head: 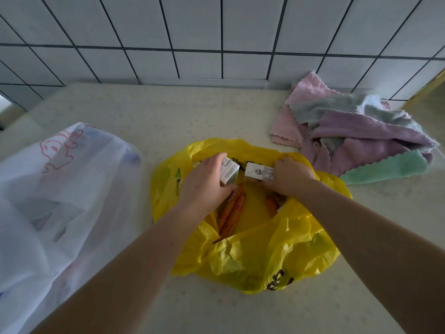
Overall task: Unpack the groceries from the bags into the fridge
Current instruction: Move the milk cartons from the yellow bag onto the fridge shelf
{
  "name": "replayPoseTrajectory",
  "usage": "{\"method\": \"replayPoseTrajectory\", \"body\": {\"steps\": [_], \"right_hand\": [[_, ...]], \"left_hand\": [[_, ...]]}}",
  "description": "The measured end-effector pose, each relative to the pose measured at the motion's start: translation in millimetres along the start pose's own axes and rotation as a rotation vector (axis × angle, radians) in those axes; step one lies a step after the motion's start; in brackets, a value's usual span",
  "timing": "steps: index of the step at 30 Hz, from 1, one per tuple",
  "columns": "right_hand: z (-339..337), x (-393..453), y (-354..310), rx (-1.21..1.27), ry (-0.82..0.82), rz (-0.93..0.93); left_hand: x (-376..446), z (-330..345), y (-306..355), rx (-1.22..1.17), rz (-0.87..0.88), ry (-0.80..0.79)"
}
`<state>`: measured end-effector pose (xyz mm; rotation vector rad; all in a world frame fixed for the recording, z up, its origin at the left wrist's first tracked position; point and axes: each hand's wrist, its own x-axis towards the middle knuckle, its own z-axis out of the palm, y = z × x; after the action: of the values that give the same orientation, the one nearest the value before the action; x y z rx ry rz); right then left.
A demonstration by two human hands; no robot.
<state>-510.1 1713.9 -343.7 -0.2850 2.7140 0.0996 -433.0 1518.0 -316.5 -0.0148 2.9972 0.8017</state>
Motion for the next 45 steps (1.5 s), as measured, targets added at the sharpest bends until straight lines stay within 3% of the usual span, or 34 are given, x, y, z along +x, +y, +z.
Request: {"method": "replayPoseTrajectory", "body": {"steps": [3,8,10,15,22,27,32,37,42,45], "right_hand": [[0.2,-5.0,10.0,0.002,-0.028,0.035],[-9.6,-15.5,2.4,-0.132,0.335,-0.168],[-12.2,-18.7,-4.5,-0.133,0.386,-0.263],[-2.5,-14.7,-19.7,-0.1,0.274,-0.253],[-6.9,-8.5,-24.0,-0.007,0.184,-0.248],[-1.1,-9.6,-26.3,-0.045,0.229,-0.204],[-19.7,-34.3,-19.3,0.244,0.342,-0.146],[-54.3,-74.0,-37.0,0.634,0.498,-0.093],[-64.4,-111.0,-59.7,0.856,0.563,-0.173],[-69.8,-134.0,-70.7,0.899,0.498,-0.225]], "left_hand": [[0.9,-1.3,0.1,-0.003,0.002,-0.017],[4.0,-3.6,-2.4,-0.004,0.021,-0.093],[5.7,-6.6,-4.1,-0.004,0.035,-0.147],[9.8,-14.3,-10.6,-0.019,0.076,-0.251],[8.7,-10.5,-12.6,-0.026,0.078,-0.148],[4.6,-7.4,-11.5,-0.025,0.071,-0.102],[-1.1,-9.0,-9.5,-0.077,0.016,-0.065],[-16.4,-17.5,5.0,-0.335,-0.013,0.127],[-39.5,-48.6,13.1,-0.47,0.018,0.296],[-65.0,-64.5,7.7,-0.474,0.043,0.317]]}}
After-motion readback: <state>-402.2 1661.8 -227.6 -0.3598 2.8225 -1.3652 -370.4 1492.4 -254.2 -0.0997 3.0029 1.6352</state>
